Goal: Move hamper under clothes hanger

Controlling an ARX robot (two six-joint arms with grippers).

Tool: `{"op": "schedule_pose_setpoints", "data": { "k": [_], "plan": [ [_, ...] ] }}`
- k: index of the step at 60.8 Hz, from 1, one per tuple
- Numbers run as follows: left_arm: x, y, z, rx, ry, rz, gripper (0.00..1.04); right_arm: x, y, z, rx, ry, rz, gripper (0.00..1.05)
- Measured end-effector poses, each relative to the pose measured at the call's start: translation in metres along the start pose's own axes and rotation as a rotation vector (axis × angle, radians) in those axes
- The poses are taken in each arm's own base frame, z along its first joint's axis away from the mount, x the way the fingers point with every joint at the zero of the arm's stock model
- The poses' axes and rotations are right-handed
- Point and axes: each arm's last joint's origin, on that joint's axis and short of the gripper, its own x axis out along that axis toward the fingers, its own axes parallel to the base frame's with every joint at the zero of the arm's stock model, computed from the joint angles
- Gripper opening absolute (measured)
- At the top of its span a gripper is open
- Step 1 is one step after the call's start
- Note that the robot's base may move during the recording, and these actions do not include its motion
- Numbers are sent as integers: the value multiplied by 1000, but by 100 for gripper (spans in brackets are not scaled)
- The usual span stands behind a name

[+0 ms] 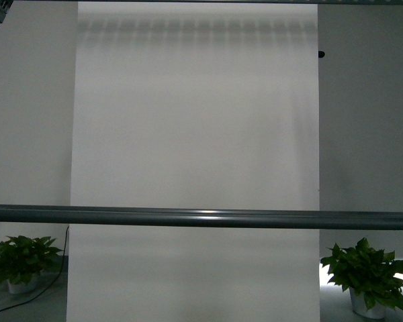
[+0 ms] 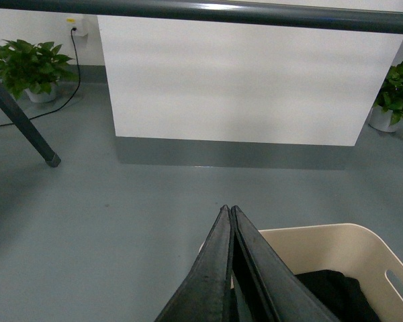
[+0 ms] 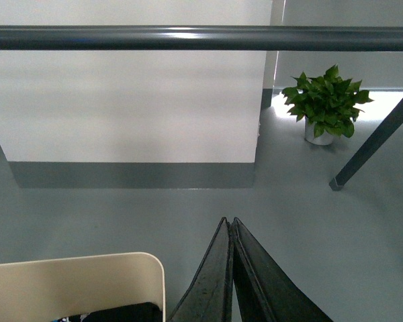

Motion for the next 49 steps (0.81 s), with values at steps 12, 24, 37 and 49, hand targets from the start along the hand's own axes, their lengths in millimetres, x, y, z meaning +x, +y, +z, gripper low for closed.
{"op": "schedule_pose_setpoints", "data": {
  "k": [12,24,37,49],
  "plan": [
    [-15,11,-9,-1,-7,-1,3,-19,-7,-10,1,-3,-1,2],
    [-27,13,-17,-1,-5,2,3,-34,-14,-17,3,0,15,2],
    [-39,13,-23,-1,-6,3,3,-49,-23,-24,3,0,-5,2],
    [-47,13,-27,-1,-6,3,3,-60,-22,-28,3,-3,-3,2]
  ]
}}
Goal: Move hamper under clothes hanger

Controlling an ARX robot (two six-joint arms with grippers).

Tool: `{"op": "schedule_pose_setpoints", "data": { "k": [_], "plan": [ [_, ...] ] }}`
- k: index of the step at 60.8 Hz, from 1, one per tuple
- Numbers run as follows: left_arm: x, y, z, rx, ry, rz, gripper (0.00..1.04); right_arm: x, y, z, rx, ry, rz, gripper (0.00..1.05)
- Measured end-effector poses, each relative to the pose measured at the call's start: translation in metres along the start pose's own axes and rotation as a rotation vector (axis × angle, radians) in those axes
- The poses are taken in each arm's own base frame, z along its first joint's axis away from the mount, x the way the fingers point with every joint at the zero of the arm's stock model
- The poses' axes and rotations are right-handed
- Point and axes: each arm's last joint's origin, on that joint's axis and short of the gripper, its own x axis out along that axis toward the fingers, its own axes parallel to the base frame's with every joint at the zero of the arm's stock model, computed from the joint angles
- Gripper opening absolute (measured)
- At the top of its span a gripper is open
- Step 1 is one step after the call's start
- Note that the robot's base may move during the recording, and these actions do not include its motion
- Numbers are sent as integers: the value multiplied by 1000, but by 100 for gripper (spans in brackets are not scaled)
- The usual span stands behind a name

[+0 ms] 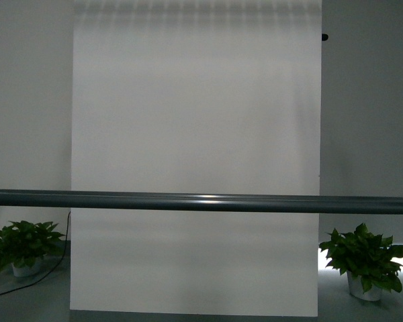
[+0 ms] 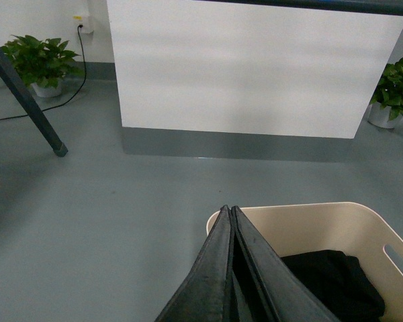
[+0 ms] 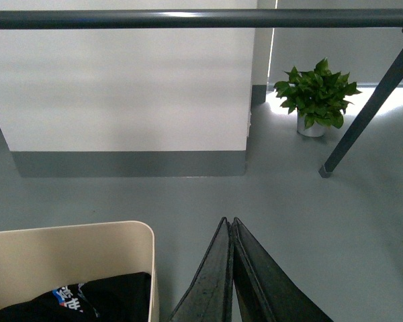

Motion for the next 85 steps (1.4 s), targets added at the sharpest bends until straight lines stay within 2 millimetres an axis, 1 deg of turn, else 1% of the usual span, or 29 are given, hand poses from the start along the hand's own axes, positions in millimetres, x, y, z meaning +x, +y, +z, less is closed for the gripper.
{"op": "schedule_pose_setpoints", "data": {
  "k": [5,10,35,65,71,78,82,85],
  "plan": [
    [-3,0,-5,0,-14,0,3,-4,0,-6,0,-12,0,2],
    [-4,0,-4,0,-18,0,3,-7,0,-10,0,6,0,2],
    [-17,0,-2,0,-27,0,3,-22,0,-5,0,-15,0,2],
    [-26,0,-3,0,-26,0,3,-32,0,-5,0,-18,0,2],
    [-33,0,-8,0,7,0,3,-34,0,-5,0,-17,0,2],
    [-37,0,-6,0,-20,0,3,-35,0,-6,0,-18,1,2],
    [-37,0,-6,0,-20,0,3,-42,0,-10,0,18,1,2],
    [-37,0,-6,0,-20,0,3,-45,0,-8,0,-10,1,2]
  ]
}}
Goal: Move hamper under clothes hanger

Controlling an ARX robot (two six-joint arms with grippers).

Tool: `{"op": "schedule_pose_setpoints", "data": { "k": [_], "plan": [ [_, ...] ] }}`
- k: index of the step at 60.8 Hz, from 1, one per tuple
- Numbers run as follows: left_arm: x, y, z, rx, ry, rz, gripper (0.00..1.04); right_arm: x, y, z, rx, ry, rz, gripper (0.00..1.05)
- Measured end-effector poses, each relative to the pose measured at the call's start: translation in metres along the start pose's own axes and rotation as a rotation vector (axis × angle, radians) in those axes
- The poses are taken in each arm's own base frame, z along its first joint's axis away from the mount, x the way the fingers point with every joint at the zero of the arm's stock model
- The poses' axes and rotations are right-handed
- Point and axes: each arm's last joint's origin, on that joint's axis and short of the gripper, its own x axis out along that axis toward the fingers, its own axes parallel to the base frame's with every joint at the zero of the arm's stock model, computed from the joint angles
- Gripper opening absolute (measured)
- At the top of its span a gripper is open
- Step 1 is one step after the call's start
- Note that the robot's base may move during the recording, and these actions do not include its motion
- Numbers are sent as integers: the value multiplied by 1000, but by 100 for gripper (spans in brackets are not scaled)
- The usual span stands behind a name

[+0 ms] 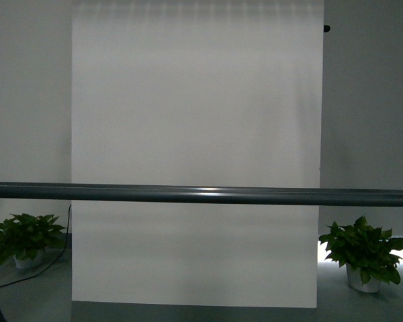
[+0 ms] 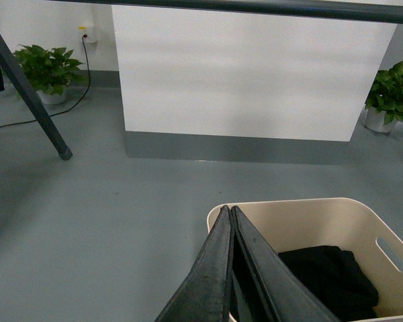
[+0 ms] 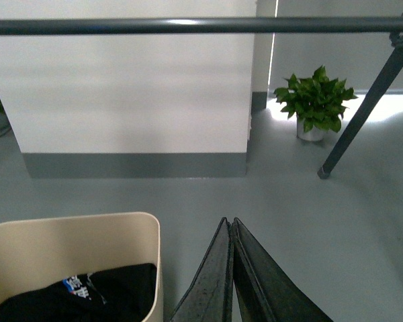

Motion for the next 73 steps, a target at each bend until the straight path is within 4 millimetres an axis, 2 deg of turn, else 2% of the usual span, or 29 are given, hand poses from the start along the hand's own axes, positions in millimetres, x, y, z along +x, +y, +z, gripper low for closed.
{"op": "schedule_pose_setpoints", "data": {
  "k": [32,35,48,54,60,62,73],
  "plan": [
    [0,0,0,-1,-1,0,4,0,0,0,0,-2,0,2],
    [0,0,0,0,-1,0,15,0,0,0,0,-1,0,10],
    [0,0,0,0,-1,0,63,0,0,0,0,-1,0,58],
    [0,0,0,0,-1,0,77,0,0,0,0,-1,0,72],
    [0,0,0,0,-1,0,100,0,0,0,0,-1,0,95],
    [0,0,0,0,-1,0,99,0,0,0,0,-1,0,99],
    [0,0,0,0,0,0,98,0,0,0,0,-1,0,97]
  ]
}}
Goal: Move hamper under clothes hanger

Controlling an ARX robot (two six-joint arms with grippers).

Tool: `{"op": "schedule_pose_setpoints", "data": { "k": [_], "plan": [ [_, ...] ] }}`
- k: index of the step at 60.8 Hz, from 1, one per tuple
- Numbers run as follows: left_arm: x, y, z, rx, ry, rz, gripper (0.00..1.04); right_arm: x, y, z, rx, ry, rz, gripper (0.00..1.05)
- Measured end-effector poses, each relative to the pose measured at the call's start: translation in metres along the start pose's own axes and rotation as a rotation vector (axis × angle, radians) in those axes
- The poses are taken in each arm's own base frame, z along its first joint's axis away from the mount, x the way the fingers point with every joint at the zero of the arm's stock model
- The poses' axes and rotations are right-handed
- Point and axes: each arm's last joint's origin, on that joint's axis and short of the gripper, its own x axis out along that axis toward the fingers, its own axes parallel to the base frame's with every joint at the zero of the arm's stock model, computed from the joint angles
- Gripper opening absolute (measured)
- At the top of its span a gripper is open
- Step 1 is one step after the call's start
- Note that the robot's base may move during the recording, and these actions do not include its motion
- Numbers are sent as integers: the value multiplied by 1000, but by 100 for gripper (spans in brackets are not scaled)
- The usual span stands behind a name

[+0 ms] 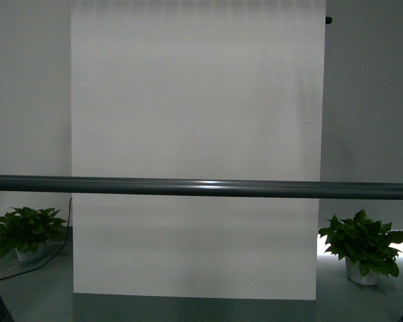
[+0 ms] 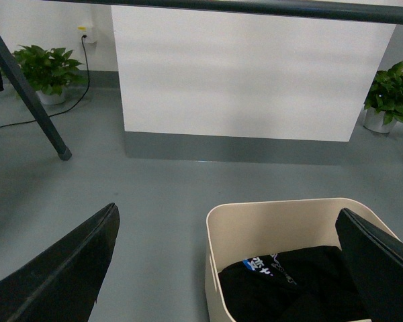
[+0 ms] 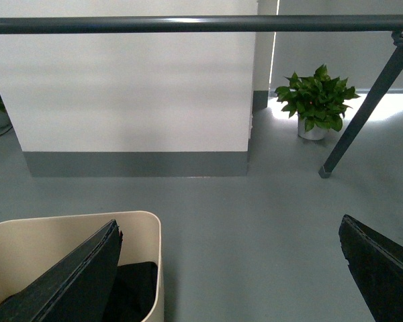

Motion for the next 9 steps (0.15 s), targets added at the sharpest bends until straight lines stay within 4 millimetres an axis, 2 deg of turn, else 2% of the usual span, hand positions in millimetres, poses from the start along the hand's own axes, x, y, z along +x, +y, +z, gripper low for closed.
{"op": "schedule_pose_setpoints", "data": {
  "k": [9],
  "plan": [
    [0,0,0,0,0,0,98,0,0,0,0,0,0,97]
  ]
}}
